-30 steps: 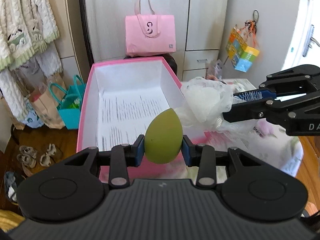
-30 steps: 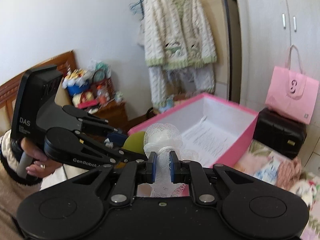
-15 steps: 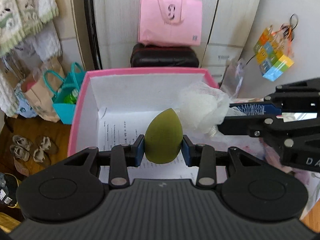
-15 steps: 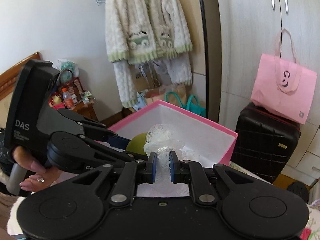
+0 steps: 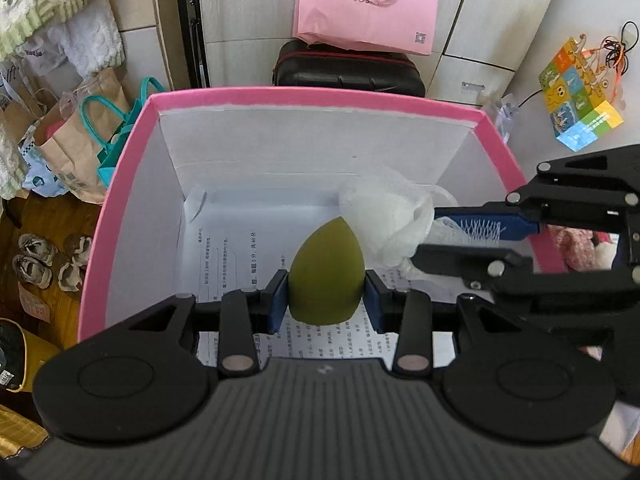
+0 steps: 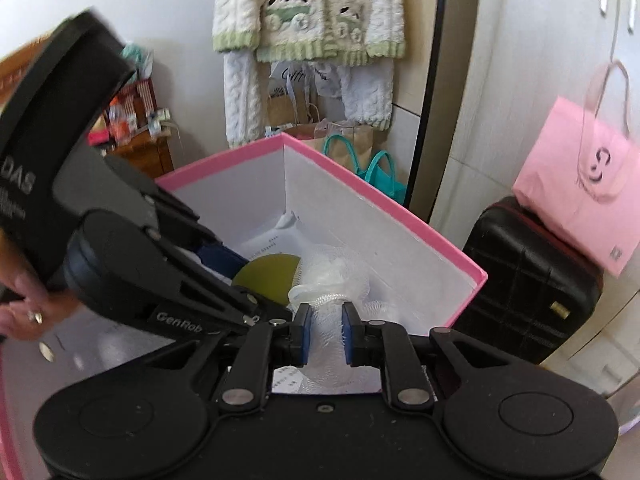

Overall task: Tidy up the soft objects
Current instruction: 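Open the left gripper dropping the sponge while the right gripper releases the puff into the box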

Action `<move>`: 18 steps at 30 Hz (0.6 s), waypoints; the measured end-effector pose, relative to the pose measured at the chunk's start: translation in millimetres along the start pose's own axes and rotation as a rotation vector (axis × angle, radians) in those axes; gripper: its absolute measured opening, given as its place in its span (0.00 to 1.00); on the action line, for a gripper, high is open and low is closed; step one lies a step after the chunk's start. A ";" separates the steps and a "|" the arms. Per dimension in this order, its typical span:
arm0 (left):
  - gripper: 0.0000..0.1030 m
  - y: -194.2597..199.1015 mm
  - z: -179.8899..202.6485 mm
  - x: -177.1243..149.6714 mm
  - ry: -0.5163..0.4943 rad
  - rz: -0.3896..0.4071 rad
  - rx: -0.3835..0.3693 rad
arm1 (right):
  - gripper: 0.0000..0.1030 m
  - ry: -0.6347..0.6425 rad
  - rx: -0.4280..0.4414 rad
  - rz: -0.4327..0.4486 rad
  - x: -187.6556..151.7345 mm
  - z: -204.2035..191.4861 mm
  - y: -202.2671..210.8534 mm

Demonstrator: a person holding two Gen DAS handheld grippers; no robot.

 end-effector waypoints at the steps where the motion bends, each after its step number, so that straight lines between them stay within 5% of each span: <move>1: 0.39 -0.6 -0.4 -1.9 0.001 -0.003 0.007 | 0.21 0.014 -0.004 -0.001 -0.6 0.6 -0.7; 5: 0.54 -2.3 -5.0 -6.6 -0.006 -0.033 0.038 | 0.24 0.080 -0.028 -0.007 -1.8 -3.8 -3.6; 18: 0.65 52.8 5.9 -14.4 -0.114 0.016 0.012 | 0.55 0.067 -0.047 0.056 -5.9 -16.0 39.9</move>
Point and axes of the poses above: each gripper's, at about its wrist camera, not at the fingertips, and y roughly against the way its jaws point, z to its right, x to its top, the point moved 10 cm from there along -y, roughly the way its jaws point, and after that the axes turned 13 degrees about -y, right-handed, at the moved point
